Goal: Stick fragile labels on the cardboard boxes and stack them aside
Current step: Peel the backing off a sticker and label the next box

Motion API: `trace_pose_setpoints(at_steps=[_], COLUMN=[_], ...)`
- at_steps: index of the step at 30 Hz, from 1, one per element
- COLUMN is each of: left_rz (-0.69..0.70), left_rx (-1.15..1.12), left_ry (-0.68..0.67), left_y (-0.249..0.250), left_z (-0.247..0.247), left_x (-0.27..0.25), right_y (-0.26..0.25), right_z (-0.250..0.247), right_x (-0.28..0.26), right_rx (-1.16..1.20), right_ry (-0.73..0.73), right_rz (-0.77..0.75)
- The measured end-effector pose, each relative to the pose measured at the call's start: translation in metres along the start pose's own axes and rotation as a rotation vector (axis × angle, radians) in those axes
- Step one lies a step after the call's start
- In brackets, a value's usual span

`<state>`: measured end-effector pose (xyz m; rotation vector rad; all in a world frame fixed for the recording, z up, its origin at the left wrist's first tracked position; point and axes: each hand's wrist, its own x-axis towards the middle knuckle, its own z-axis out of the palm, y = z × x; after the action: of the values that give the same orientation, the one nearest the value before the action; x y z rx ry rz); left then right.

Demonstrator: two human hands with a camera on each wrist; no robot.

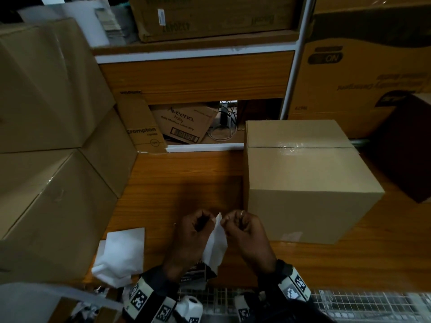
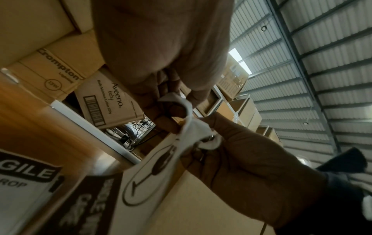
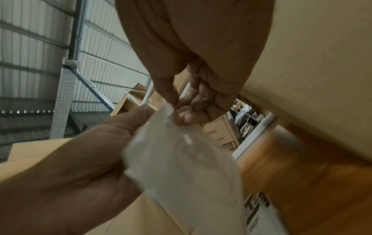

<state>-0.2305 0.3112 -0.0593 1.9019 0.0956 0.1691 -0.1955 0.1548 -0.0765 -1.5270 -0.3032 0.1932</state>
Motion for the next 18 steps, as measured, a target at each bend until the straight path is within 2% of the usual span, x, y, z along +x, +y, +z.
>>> trace_pose_setpoints(at_steps=[4, 10, 13, 15, 18], left_rz=[-0.05, -0.18, -0.184, -0.131, -0.09], left_rx=[-0.018, -0.18, -0.203, -0.175, -0.129], left_ry=[0.082, 0.234, 0.229, 0.2, 0.178], left_y=[0.001, 0.004, 0.006, 0.008, 0.009], left_z=[0.005, 0.017, 0.013, 0.009, 0.008], left_x=[-0.004, -0.007, -0.007, -0.008, -0.008], right_y=[0.007, 0.014, 0.008, 0.001, -0.001], right_z=[0.007, 0.009, 0.003, 0.002, 0.003], right_x=[-0.001, -0.004, -0.003, -0.001, 0.004], right_rx=[0.043, 0.104, 0.142, 0.192, 0.146], right_ry=[0.043, 0.082, 0.035, -0.012, -0.027], right_rz=[-0.001, 0.019, 0.012, 0.041, 0.012])
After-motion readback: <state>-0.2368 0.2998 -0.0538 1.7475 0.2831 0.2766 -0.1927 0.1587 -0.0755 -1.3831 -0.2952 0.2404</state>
